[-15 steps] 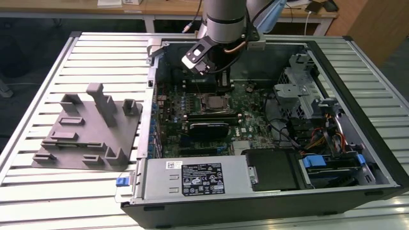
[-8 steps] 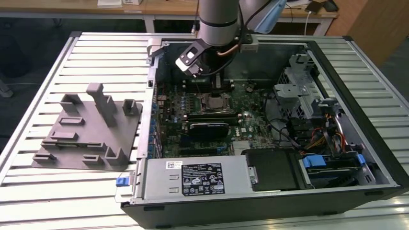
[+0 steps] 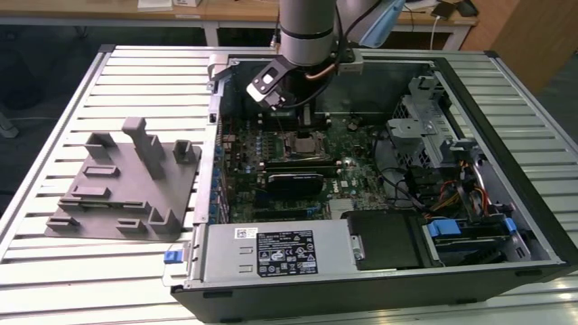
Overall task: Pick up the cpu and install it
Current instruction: 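Close the cpu cover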
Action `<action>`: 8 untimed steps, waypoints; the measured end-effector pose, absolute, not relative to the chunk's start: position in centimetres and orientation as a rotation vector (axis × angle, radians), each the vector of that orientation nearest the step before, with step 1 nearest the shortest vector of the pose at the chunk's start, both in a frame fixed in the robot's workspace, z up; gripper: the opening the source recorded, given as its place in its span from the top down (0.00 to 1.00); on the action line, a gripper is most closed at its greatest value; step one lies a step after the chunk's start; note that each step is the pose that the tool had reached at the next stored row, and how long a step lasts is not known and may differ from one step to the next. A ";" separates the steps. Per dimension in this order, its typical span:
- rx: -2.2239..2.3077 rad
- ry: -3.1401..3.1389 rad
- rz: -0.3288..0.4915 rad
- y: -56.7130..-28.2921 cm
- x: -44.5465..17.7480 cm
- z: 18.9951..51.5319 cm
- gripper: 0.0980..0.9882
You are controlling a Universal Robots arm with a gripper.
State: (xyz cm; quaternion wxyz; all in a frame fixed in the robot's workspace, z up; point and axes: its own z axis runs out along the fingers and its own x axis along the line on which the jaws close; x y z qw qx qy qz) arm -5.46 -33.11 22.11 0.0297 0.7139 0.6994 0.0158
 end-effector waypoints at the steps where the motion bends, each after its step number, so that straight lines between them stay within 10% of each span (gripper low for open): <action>1: 2.185 2.172 0.048 -33.1 -5.5 22.1 0.99; 8: 2.092 2.247 -0.001 -33.1 -5.5 22.0 0.99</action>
